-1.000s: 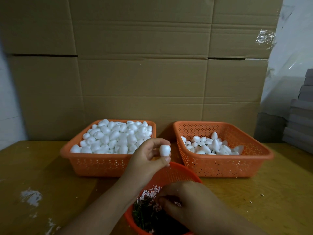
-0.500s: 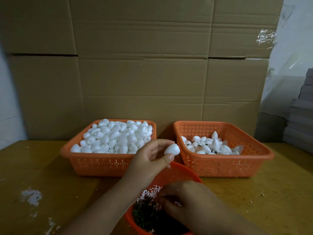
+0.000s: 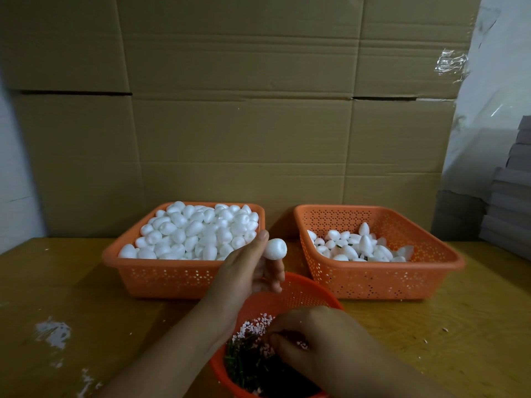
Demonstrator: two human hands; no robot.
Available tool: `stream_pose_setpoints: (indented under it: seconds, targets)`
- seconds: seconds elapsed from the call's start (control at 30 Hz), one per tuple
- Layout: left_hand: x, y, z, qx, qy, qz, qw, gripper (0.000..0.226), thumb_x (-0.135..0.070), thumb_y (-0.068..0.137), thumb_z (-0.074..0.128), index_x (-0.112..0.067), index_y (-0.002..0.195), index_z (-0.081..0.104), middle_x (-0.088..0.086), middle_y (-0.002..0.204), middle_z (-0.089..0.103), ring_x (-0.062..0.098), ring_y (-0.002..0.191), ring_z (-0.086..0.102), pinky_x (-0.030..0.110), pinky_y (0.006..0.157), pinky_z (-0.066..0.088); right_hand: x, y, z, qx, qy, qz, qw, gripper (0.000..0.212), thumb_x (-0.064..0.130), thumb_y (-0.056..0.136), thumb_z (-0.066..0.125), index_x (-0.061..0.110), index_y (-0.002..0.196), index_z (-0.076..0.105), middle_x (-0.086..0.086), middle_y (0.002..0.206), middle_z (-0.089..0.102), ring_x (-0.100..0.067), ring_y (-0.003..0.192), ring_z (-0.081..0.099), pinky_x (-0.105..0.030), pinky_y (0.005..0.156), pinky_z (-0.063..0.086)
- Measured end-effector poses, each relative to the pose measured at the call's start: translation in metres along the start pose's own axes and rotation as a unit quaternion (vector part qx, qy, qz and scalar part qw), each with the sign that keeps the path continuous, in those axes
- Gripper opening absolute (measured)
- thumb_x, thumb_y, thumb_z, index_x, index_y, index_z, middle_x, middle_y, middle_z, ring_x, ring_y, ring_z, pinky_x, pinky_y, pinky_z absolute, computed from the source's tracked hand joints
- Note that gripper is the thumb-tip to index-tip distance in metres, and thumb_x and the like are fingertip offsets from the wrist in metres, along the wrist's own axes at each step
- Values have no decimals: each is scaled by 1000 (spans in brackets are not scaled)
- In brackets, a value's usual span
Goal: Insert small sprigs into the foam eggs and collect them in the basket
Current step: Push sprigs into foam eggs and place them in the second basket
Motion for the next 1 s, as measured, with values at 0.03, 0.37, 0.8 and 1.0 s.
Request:
stream_pose_setpoints:
  seconds: [0.03,0.37,0.8,1.0]
  targets:
    - [0,0,0,-1,2,3,1000,41,-60,77,53,-25,68,72,4,64,63,15,59,60,29,60,52,0,0,0,-1,1,-1,1000,23,43,91,49,39,110,61,18,111,64,-1,101,54,-2,63,31]
    - [0,-2,1,2,28,0,1000,26,-44,80,60,-25,71,73,7,74,70,19,65,68,28,60,55,0,0,0,-10,5,0,1000,22,42,91,49,35,107,63,16,104,66,-2,92,59,-15,69,41]
    - [2,-3,0,-21,-9,11,1000,18,8,92,56,-3,106,57,15,104,73,30,84,74,30,69,61,0,0,0,-13,11,4,1000,23,44,90,48,40,109,61,19,108,66,1,97,56,-12,72,40]
    - [3,-3,-3,-23,-13,23,999,29,8,89,58,-15,104,69,11,103,70,21,81,71,31,70,58,-1,0,1,-15,10,-7,1000,23,43,91,48,38,110,62,19,108,65,1,97,55,-6,67,36]
Point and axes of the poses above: each hand's wrist, its own y-axis towards the middle knuckle, its own z-axis out of the palm, x = y × z, the point moved 2 cm from there along y, towards the middle knuckle
